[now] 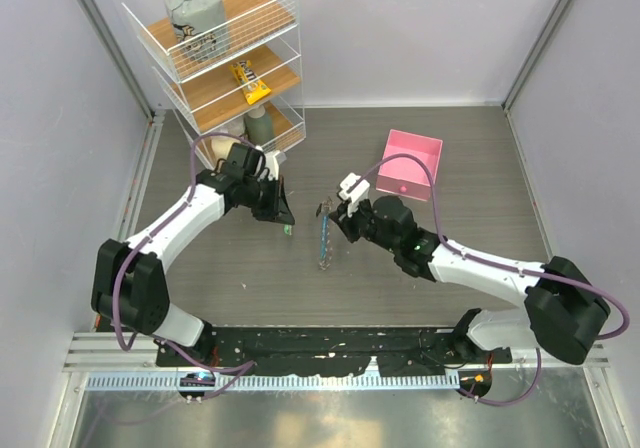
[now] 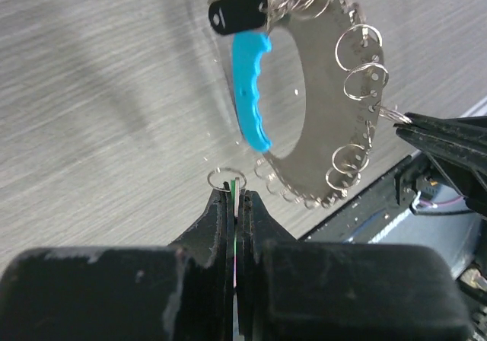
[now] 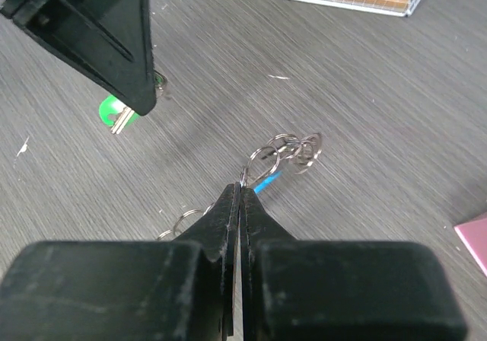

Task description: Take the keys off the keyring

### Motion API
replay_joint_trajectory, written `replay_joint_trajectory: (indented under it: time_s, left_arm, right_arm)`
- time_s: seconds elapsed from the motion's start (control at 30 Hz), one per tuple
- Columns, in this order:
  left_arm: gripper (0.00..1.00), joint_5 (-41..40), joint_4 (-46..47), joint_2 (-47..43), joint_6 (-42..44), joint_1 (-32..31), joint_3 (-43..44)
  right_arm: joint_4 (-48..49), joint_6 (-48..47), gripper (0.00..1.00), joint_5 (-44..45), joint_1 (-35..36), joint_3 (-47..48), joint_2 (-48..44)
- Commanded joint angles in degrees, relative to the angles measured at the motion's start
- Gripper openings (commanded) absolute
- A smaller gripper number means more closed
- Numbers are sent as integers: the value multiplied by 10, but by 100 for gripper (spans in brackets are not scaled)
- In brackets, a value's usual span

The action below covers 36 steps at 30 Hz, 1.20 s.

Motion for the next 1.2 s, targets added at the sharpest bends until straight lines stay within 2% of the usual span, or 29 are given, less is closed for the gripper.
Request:
replay_joint_trajectory:
  time_s: [0.0, 0.1, 0.13, 0.17, 0.3, 0.47, 0.67, 0.7, 0.73, 0.77, 0.87, 1.0, 1.17]
  left_arm:
    - [0, -54, 47, 14, 7, -1, -2]
    - [0, -82, 63, 26, 7, -7, -6]
    - [1, -88, 71, 33, 8, -8, -7]
    - [1, -94, 81, 39, 7, -10, -9]
    - [0, -106, 117, 74, 2, -12, -2]
    - [0, -130, 141, 112, 1, -14, 12]
    - [2, -181, 142, 146, 18, -14, 44]
    - [6, -185, 145, 149, 20, -14, 49]
    - [17, -187, 147, 151, 20, -14, 53]
    - [47, -192, 147, 148, 19, -14, 53]
    - [99, -197, 182, 108, 17, -14, 16]
    - [100, -224, 195, 4, 18, -14, -32]
    - [100, -289, 259, -195, 13, -21, -157]
  right_arm:
    - [-4, 64, 5, -1, -29, 37, 15]
    - [-20, 89, 8, 39, -58, 20, 8]
    - [-24, 89, 13, 54, -70, 16, 0]
    - [-32, 90, 27, 62, -73, 8, -3]
    - [-41, 92, 35, 80, -101, -22, -32]
    - [-67, 111, 62, 153, -109, -35, -72]
    - [-88, 117, 66, 194, -109, -37, -109]
    - [-87, 115, 66, 192, -109, -38, -114]
    - [-87, 115, 66, 193, -109, -41, -116]
    - [-87, 114, 66, 191, -109, -42, -120]
    - [-90, 118, 66, 191, -109, -45, -124]
    - [-109, 142, 68, 203, -109, -35, -141]
    - [-203, 181, 77, 184, -109, 40, -201]
